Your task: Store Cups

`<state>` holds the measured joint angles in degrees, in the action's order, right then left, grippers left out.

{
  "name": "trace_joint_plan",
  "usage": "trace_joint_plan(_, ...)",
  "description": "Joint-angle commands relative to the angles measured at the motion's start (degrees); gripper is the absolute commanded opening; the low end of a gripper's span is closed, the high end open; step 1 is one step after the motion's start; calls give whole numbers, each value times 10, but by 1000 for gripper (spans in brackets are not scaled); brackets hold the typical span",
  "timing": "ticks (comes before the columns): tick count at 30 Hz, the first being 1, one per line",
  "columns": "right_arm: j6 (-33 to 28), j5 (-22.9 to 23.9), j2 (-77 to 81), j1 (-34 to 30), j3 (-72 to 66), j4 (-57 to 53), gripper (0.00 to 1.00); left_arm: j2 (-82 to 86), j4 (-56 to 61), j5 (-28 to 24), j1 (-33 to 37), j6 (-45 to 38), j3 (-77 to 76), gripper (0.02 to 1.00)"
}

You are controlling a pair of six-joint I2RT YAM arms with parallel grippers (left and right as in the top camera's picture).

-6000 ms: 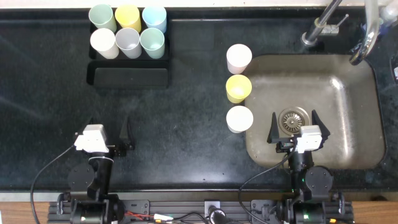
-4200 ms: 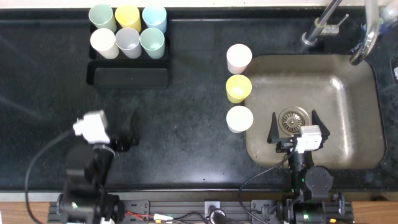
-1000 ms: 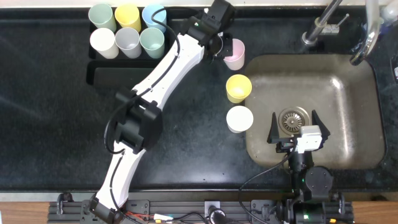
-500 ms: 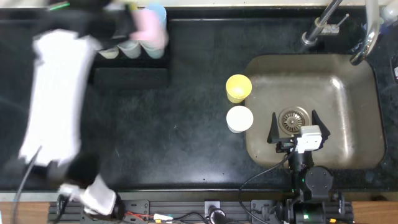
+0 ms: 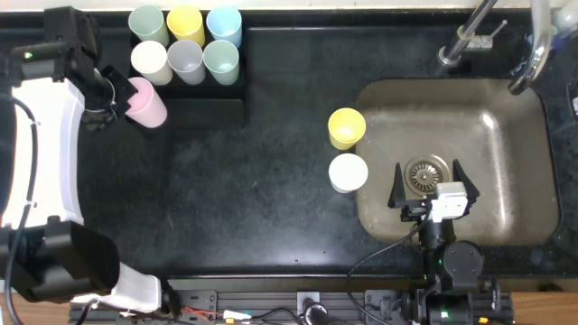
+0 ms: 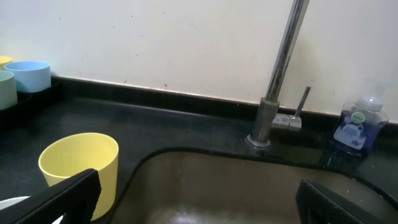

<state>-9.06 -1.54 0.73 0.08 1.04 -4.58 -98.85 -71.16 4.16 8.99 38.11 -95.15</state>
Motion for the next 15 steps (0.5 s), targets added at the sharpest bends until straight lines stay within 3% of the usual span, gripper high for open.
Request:
trace_joint_plan(1, -2, -2, -5, 0, -8, 2, 998, -16, 15, 48, -1, 14, -5, 36)
trace_joint_plan(7, -2, -2, -5, 0, -8, 2, 998, -43, 42, 76, -1, 50, -5, 36)
trace_joint_plan(15, -2, -2, -5, 0, -8, 2, 996, -61, 91, 57, 0, 74, -5, 36)
